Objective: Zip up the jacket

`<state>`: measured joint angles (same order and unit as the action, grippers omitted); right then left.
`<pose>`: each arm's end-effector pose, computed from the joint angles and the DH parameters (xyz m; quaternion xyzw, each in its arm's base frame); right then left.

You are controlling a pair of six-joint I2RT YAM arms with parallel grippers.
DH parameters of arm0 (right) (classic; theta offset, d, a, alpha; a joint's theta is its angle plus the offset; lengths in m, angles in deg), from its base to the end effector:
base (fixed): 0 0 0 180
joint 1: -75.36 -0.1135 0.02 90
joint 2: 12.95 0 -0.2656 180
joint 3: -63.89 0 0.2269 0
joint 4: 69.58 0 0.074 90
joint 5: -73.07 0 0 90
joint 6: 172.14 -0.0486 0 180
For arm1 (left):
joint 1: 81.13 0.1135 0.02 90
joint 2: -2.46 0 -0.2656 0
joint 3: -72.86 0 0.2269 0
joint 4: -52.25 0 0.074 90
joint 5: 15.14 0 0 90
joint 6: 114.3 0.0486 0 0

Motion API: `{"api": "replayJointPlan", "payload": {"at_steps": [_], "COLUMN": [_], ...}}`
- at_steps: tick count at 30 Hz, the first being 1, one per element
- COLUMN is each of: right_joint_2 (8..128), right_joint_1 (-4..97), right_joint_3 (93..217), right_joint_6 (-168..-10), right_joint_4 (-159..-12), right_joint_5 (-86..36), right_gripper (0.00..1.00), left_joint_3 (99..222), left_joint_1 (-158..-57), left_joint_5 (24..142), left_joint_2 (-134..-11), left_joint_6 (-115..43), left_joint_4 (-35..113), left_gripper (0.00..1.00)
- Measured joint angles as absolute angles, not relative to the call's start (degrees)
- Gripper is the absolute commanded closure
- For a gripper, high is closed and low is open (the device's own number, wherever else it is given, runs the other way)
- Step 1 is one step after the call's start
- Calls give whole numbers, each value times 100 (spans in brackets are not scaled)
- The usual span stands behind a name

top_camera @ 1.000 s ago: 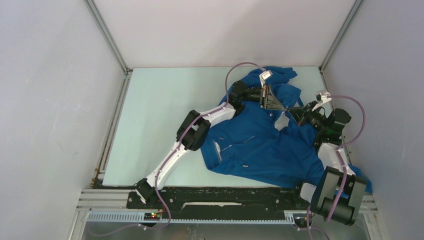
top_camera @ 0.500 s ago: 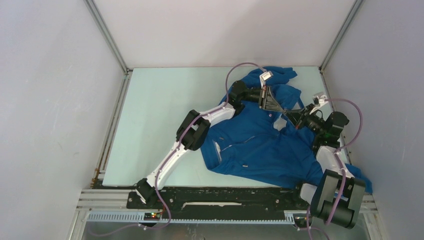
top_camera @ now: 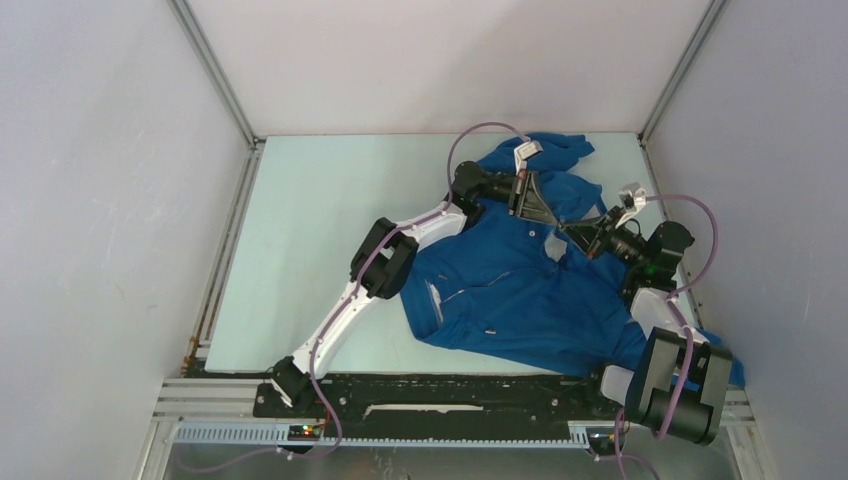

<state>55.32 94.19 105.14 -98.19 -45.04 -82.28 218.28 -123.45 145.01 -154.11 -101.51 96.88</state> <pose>0.2206 -0.0285 0.2531 -0.1740 0.6919 0.3757 0.5915 0.3846 -0.4120 0.2252 0.3667 0.5214 -0.7598 0.1279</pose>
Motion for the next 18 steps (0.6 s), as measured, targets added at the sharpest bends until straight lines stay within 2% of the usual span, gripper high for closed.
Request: {"api": "replayJointPlan", "payload": {"at_steps": [10, 18], "right_joint_2": [5596, 5323], "right_joint_1": [9423, 9465], "right_joint_3": [10514, 10514], "right_joint_6": [-9777, -9670], "right_joint_4": [-4569, -4779], "right_joint_5": [-8416, -8475], "right_gripper": [100, 100], "left_joint_3": [21826, 21826], "left_joint_1": [-12271, -12238], "left_joint_5": [14591, 14602], "left_joint_2": [-15411, -15411], "left_joint_6": [-10903, -10951], "left_joint_4": [10536, 10510], "left_gripper": [100, 100]}}
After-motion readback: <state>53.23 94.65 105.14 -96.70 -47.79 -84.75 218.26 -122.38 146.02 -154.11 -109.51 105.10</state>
